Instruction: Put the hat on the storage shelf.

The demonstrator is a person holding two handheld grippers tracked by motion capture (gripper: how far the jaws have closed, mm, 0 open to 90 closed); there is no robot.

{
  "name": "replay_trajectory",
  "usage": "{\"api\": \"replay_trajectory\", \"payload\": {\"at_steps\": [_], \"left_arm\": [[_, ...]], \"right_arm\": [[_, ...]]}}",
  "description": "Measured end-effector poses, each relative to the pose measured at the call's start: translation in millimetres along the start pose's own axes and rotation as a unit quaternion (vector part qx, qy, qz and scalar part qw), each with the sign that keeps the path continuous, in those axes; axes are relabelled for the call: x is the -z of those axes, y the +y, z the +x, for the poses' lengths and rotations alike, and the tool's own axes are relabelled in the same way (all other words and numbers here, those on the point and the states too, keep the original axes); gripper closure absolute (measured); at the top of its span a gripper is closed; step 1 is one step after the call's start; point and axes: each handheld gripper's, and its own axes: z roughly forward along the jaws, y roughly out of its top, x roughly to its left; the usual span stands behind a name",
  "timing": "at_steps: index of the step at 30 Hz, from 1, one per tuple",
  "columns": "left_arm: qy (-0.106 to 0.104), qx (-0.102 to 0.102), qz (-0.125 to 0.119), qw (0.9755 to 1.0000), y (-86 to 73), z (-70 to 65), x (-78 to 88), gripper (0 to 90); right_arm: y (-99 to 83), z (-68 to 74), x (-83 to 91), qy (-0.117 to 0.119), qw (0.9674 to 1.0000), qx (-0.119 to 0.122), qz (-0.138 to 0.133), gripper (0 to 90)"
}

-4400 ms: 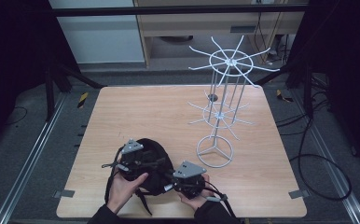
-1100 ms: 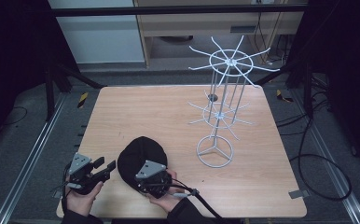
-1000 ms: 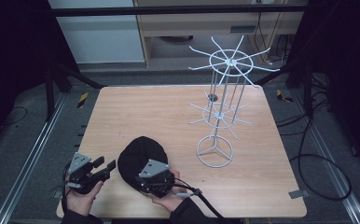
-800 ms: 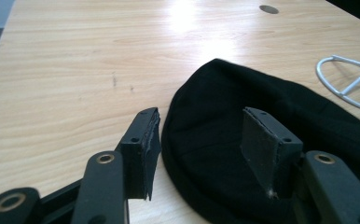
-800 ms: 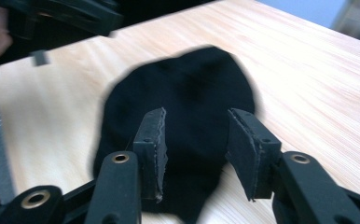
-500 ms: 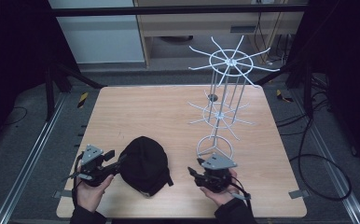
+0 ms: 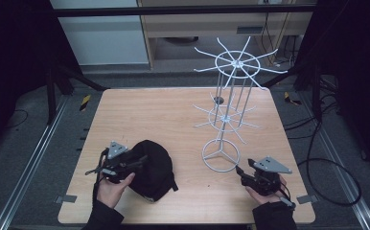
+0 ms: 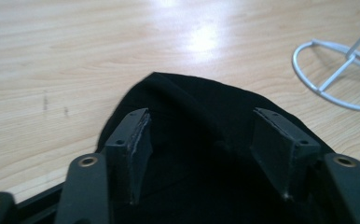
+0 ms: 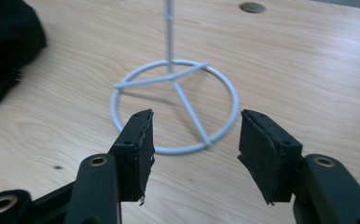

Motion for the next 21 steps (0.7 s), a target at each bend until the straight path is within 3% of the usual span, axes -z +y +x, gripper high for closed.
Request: {"api": "replay_trajectory", "payload": {"at_steps": [6, 14, 21], "left_arm": [[0.012, -0.007, 0.031, 0.9994, -0.6, -6.0, -15.5, 34.4], [0.017, 0.023, 0.071, 0.9971, -5.5, -2.4, -27.3, 39.0], [0.006, 0.036, 0.091, 0.9952, -10.0, 6.1, -34.6, 56.0]], "right_arm": [[-5.0, -16.6, 4.7, -0.018, 0.9997, -0.013, 0.006, 44.0], [-8.7, -26.1, 5.6, -0.028, 0.9993, -0.020, 0.013, 44.7], [-11.4, -26.1, 1.1, -0.021, 0.9992, -0.017, 0.030, 46.1]]}}
